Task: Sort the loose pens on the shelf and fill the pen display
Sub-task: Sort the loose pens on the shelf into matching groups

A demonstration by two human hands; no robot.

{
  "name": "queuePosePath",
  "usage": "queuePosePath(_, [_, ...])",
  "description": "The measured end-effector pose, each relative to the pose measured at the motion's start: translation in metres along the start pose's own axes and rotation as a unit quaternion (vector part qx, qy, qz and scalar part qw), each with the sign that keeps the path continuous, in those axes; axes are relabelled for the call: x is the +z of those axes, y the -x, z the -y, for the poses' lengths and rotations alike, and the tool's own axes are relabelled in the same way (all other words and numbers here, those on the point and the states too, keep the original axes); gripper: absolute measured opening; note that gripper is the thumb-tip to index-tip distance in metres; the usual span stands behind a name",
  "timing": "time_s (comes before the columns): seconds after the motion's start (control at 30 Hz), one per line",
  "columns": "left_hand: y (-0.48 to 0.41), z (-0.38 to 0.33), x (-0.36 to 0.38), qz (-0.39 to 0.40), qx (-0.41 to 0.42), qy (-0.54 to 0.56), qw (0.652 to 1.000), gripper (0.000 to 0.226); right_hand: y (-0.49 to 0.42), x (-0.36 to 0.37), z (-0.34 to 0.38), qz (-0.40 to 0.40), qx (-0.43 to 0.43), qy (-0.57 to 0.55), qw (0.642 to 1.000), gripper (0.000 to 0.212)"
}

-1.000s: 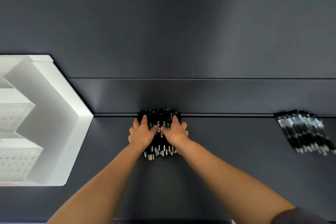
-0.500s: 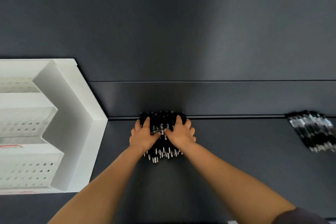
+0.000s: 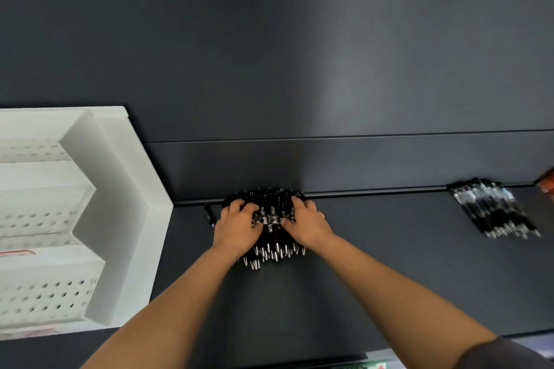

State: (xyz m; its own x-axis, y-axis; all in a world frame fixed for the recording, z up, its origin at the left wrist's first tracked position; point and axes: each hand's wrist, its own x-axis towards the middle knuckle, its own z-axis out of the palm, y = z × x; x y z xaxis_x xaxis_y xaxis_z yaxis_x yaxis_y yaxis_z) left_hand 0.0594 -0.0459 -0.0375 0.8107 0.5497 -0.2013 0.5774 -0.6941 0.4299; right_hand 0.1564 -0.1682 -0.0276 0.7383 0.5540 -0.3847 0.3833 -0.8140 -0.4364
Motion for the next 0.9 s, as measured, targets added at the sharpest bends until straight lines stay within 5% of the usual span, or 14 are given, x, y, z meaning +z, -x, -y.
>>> queuePosePath(0.37, [-0.003, -0.050, 0.006, -0.062, 0.133, -0.071, 0.987, 0.036, 0.015, -0.028, -0.030, -0.098, -0.067, 0.120, 0.986, 0.046])
queuePosePath(0.9, [-0.010, -0.249, 0.083, -0.019, 0.215, -0.053, 0.975, 0.028, 0.029, -0.134, -0.215, -0.190, -0.025, 0.104, 0.976, 0.038])
